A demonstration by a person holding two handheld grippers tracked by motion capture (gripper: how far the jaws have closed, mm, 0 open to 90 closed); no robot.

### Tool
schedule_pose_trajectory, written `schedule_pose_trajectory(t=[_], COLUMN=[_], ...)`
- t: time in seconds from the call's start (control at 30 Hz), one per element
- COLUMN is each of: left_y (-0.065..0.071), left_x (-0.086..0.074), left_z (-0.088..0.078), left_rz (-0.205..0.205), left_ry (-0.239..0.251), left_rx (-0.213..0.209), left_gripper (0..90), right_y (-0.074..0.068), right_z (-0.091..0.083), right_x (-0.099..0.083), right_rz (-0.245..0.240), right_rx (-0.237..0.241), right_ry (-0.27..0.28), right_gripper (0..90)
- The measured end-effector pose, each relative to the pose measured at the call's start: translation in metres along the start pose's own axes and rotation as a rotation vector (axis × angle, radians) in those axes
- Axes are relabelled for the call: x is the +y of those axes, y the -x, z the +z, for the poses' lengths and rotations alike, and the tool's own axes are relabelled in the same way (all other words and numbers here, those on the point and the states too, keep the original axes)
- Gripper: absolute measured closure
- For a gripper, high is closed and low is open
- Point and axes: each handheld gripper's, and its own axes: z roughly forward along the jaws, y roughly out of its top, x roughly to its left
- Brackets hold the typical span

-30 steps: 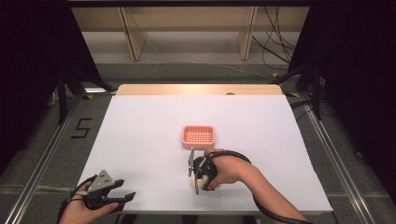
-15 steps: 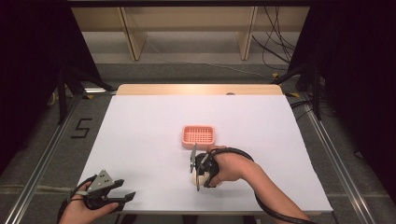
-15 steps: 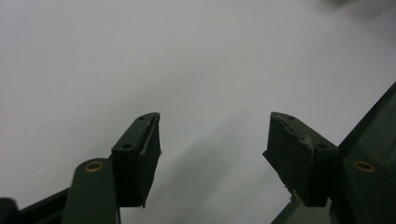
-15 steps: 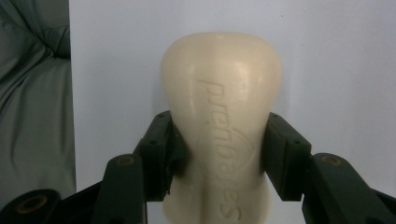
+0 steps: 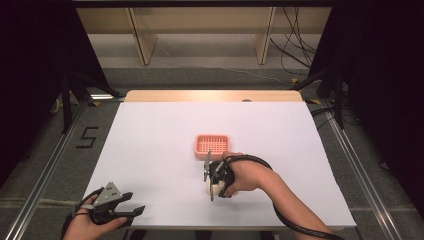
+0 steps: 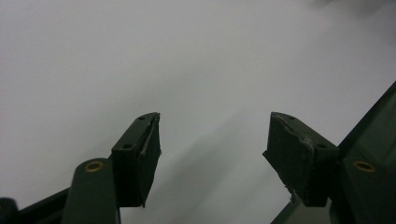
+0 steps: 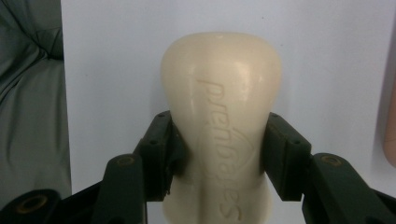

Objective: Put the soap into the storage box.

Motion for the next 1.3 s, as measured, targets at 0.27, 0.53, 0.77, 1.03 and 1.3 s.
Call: schedule_pose_trajectory(t=[0.27,0.53,0.77,1.03,1.3], left_y=[0.000,0.001,-0.001,0.000,0.000], left_x=[0.000,0.000,0.000,0.000,0.000], left_z=[0.000,0.000,0.000,0.000,0.000], left_rz=[0.001,-0.024,0.014,0.006,0.009], left_ry=[0.000,-0.002,0.002,0.007,0.006], left_rx=[-0.001,-0.006,0.003,0.005,0.004], left_gripper=[34.6,34.5,34.6,34.6,34.6], right_y=[0.000,0.005,0.009,0.008,0.013], right_z=[-0.004,-0.007,-0.008,-0.011,-0.011], right_x=[0.000,0.001,0.000,0.000,-0.002], right_rz=[0.047,0.041,0.033,0.111,0.086], right_rx=[-0.008,-0.018,-0.029,-0.042,-0.062], right_ry=[-0.008,-0.003,0.008,-0.004,0.021], right_gripper=[50.4,50.5,50.5,50.5,50.4])
